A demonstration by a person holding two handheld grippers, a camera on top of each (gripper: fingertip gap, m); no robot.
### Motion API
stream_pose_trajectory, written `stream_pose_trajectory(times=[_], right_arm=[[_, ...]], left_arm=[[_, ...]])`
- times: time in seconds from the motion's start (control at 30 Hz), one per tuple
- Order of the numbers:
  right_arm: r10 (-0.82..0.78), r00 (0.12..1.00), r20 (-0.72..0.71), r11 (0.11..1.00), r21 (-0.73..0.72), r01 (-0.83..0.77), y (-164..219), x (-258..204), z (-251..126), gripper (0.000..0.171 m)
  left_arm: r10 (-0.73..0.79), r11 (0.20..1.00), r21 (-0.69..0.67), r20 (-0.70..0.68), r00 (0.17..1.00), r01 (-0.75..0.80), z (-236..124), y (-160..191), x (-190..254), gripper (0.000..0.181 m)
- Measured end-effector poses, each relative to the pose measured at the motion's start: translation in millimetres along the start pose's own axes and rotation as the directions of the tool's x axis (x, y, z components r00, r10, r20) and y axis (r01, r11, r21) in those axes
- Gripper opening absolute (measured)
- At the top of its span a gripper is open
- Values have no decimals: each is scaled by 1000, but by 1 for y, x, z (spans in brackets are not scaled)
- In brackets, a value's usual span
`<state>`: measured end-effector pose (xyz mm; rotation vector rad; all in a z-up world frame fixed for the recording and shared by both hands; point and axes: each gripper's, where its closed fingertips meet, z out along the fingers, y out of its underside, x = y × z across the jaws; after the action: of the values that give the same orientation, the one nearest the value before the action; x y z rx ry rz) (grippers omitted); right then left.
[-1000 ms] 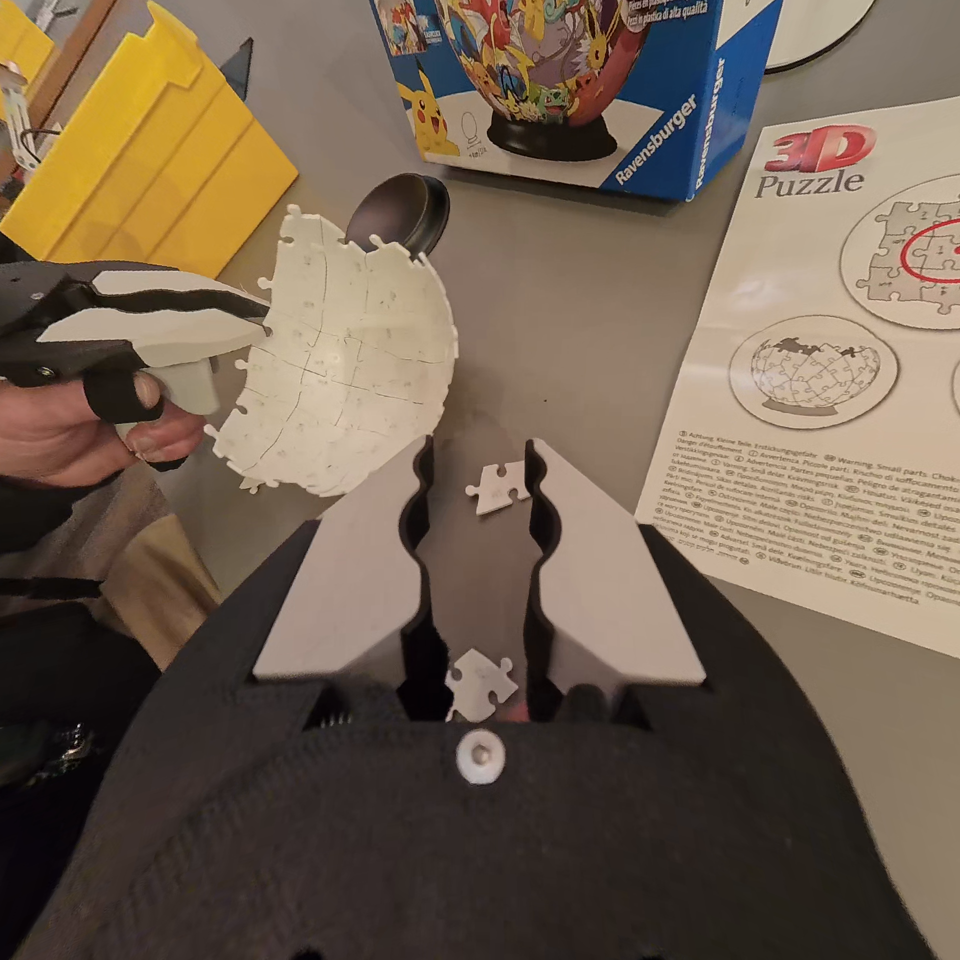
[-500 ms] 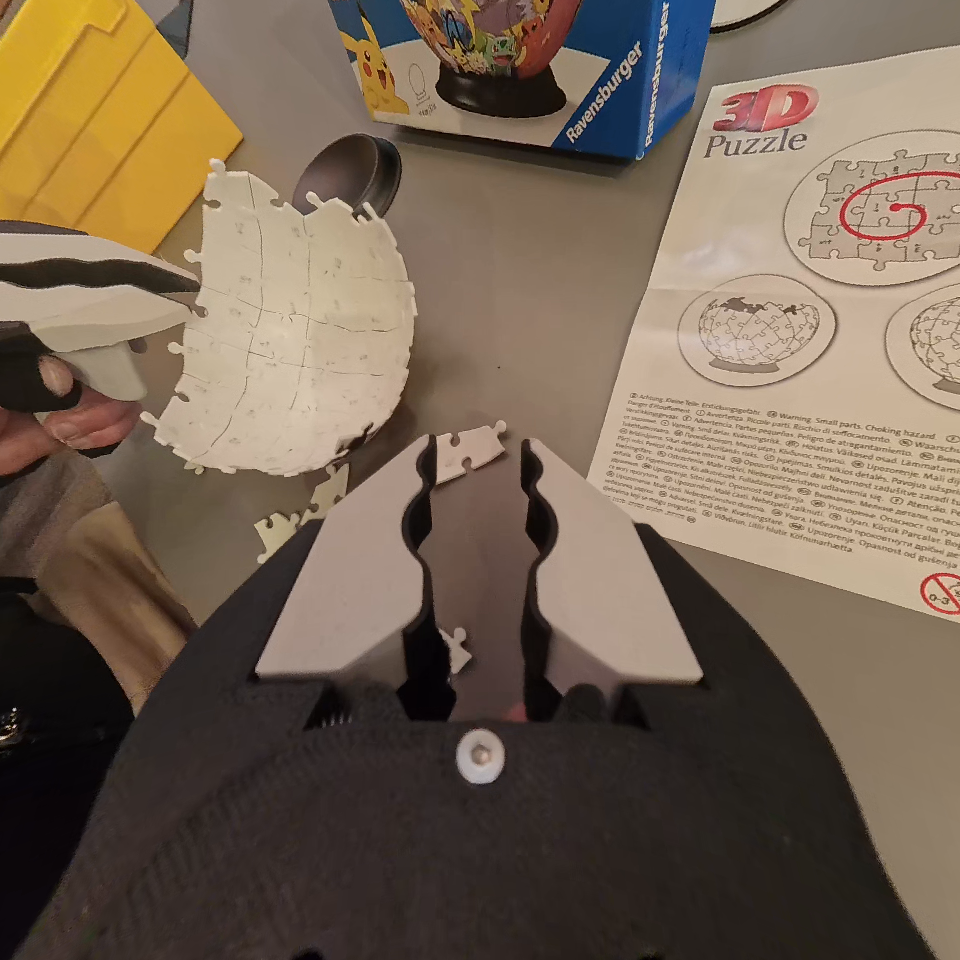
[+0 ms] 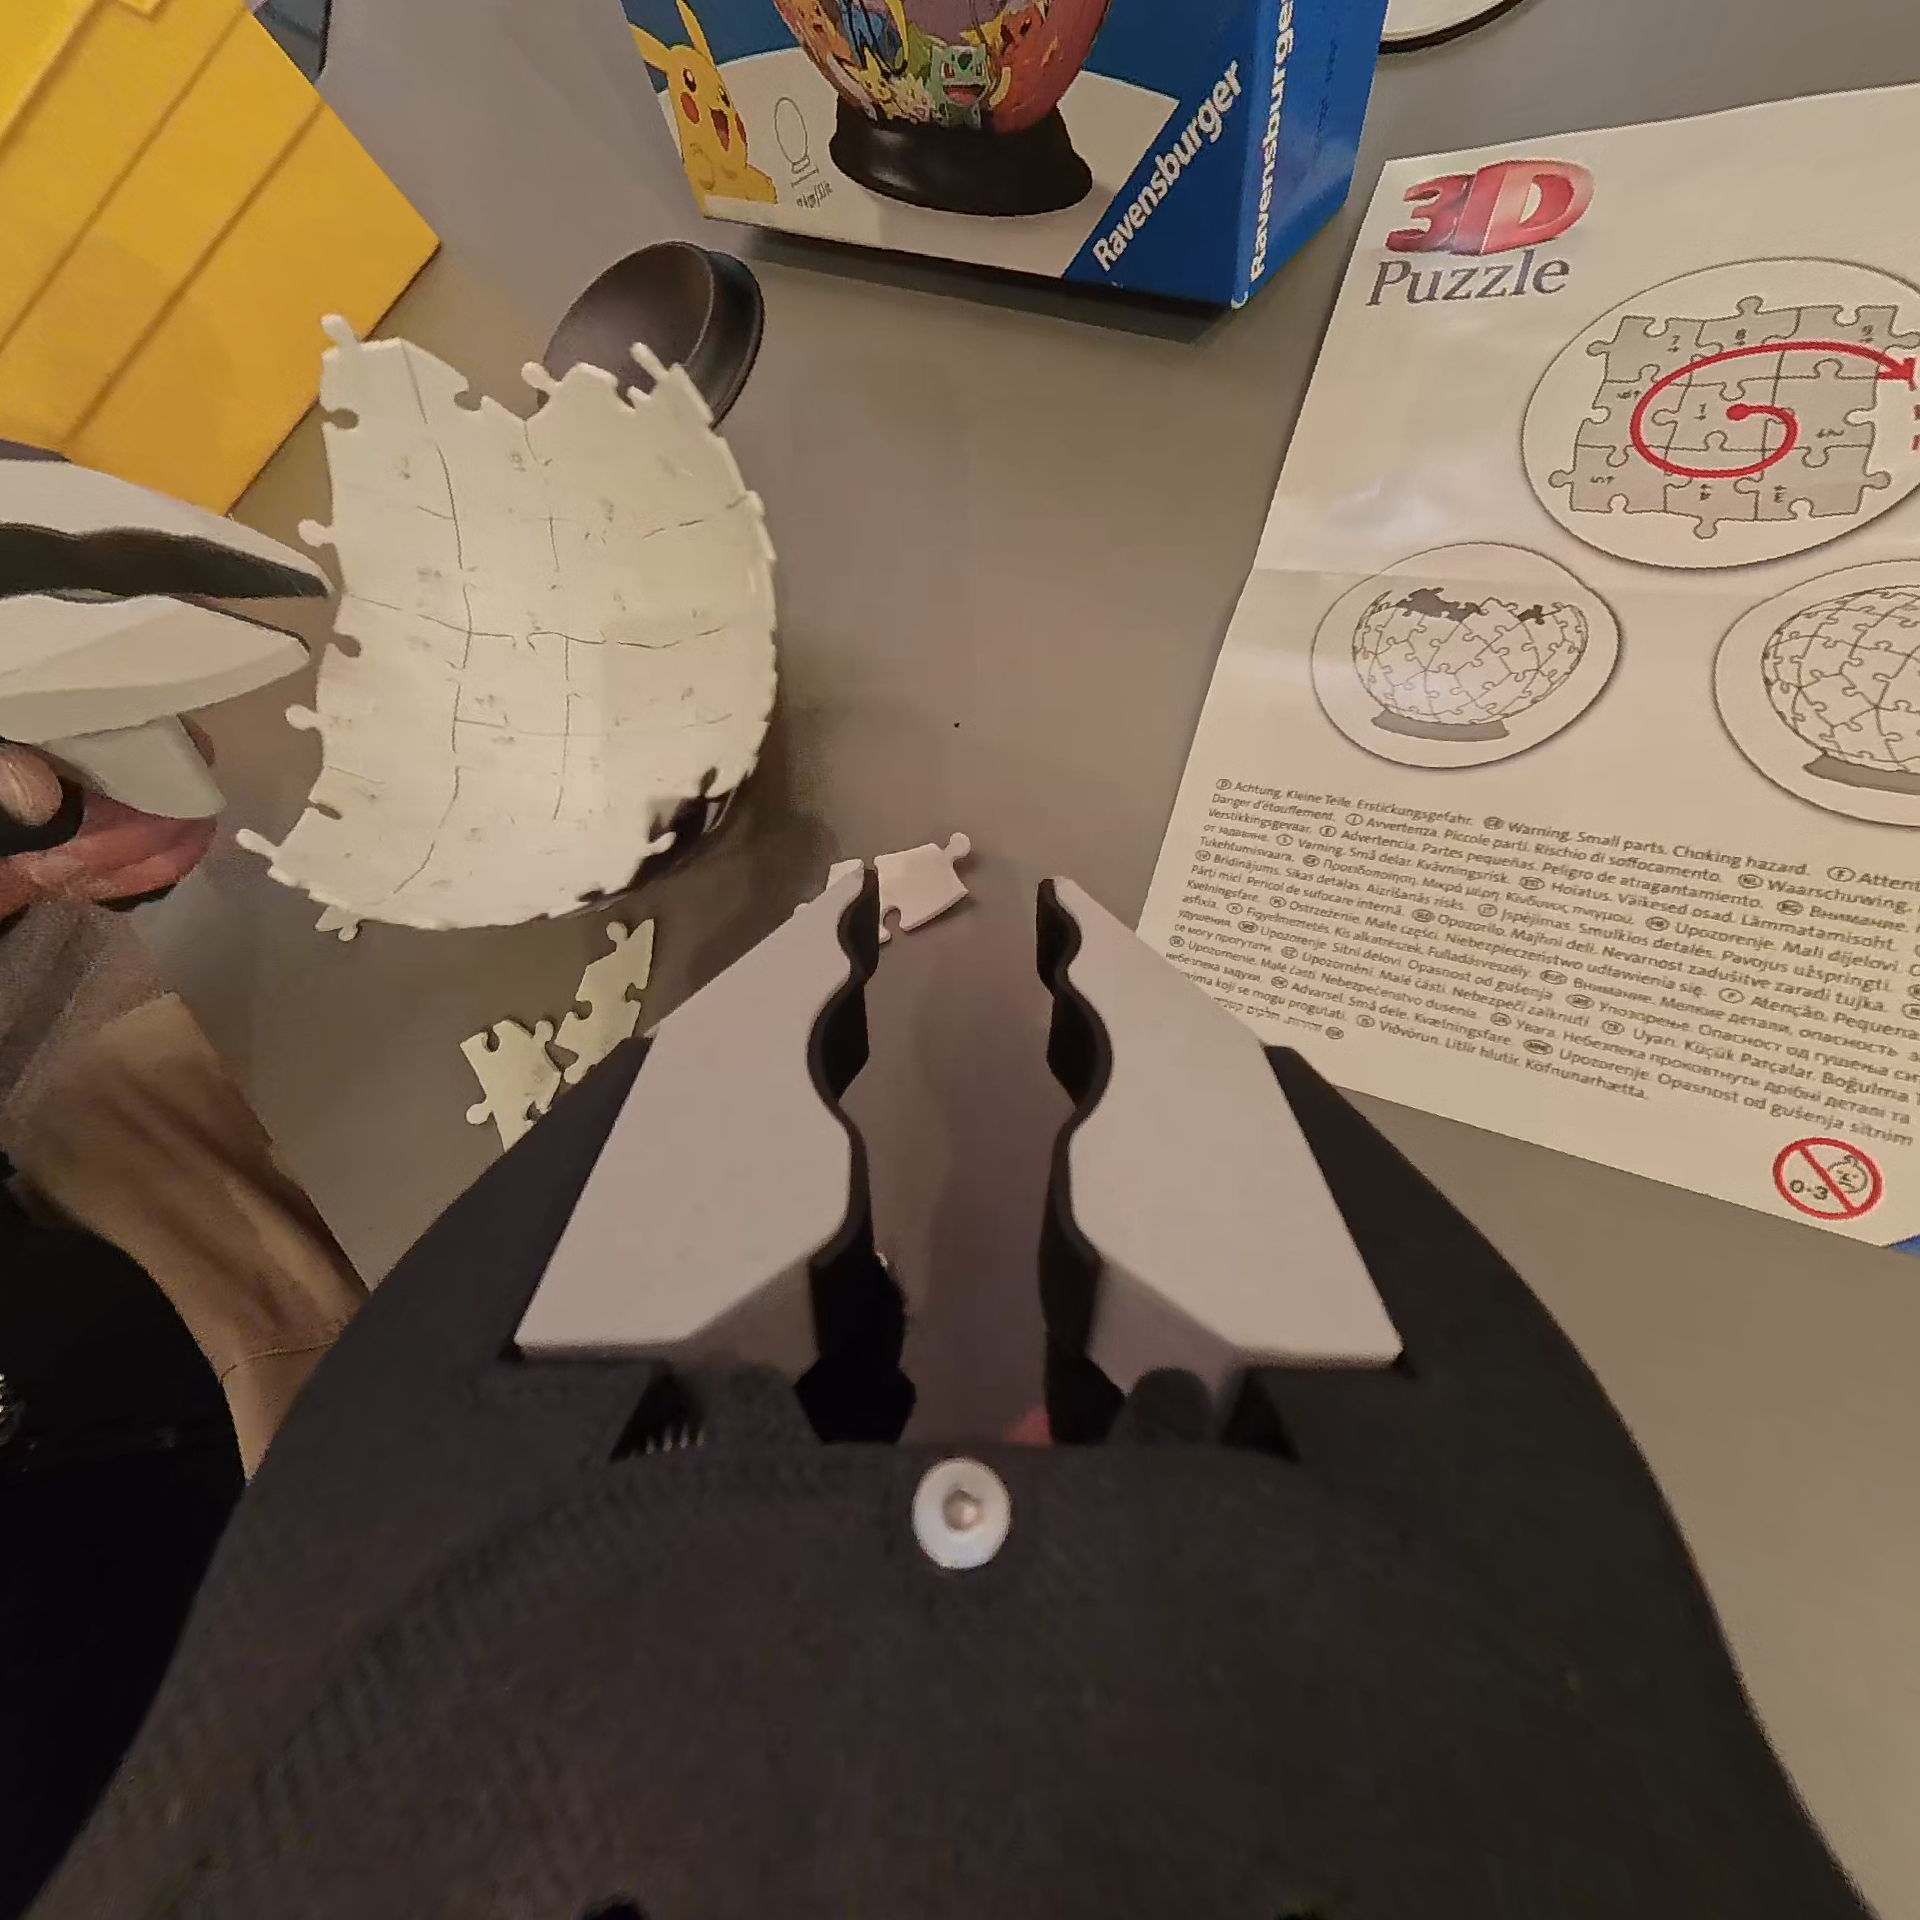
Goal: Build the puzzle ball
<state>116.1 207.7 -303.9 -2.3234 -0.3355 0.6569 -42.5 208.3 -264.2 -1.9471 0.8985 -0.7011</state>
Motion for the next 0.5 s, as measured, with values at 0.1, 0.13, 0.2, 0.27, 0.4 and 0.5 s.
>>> stream_pose_trajectory(times=[0.1, 0.13, 0.2, 0.27, 0.4, 0.5], right_arm=[[-5, 1000, -1, 1000, 15, 5, -3, 0, -4, 29], [-6, 1000, 1, 1000, 18, 6, -3, -1, -4, 29], [-11, 1000, 5, 1000, 17, 11, -3, -2, -4, 29], [-20, 1000, 7, 1000, 11, 20, -2, -4, -3, 29], [-35, 999, 13, 999, 7, 35, -3, -7, -2, 29], [-46, 999, 22, 999, 2, 46, -3, -11, -2, 29]], left_arm=[[32, 999, 41, 60, 998, -34, -7, -7, -20, 20], [32, 998, 49, 87, 996, -36, -9, -8, -30, 23], [14, 998, 58, 108, 994, -20, -10, -11, -46, 34], [-1, 997, 74, 106, 994, -7, -11, -15, -57, 41], [15, 997, -70, -15, 1000, -16, 9, 5, -52, 55], [-67, 991, -119, -92, 993, 56, 20, 19, -37, 50]])
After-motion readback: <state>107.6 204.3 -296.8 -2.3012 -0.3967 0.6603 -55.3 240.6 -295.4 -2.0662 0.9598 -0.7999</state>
